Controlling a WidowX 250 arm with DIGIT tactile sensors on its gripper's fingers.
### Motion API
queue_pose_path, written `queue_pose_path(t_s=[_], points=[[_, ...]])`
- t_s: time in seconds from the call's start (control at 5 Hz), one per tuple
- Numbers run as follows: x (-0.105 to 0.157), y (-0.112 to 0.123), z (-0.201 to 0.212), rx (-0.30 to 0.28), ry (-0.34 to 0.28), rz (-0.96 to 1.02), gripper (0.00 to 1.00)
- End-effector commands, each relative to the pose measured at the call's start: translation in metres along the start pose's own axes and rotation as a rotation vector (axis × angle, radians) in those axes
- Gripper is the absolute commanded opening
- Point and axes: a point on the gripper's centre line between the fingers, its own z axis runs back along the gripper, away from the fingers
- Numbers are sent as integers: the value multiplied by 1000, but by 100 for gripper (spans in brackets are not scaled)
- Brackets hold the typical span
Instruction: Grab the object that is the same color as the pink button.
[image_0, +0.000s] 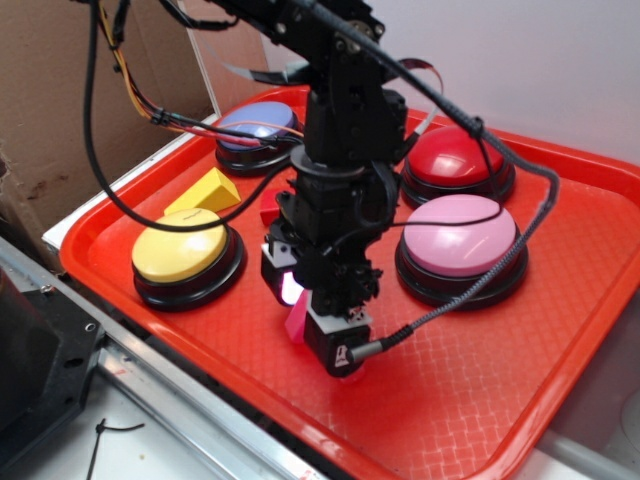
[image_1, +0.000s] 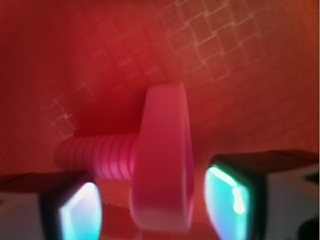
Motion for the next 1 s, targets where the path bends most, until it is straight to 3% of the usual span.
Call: queue_pose_path(t_s=[0.0, 0.2, 0.4, 0.6, 0.8], points=[[-9, -9, 6, -24, -28, 5, 0], [-11, -8, 8, -32, -22, -3, 0], [-20, -4, 51, -69, -106, 20, 0], [-39, 6, 98, -144, -307, 197, 0], [-88, 18, 134, -206, -453, 303, 0]])
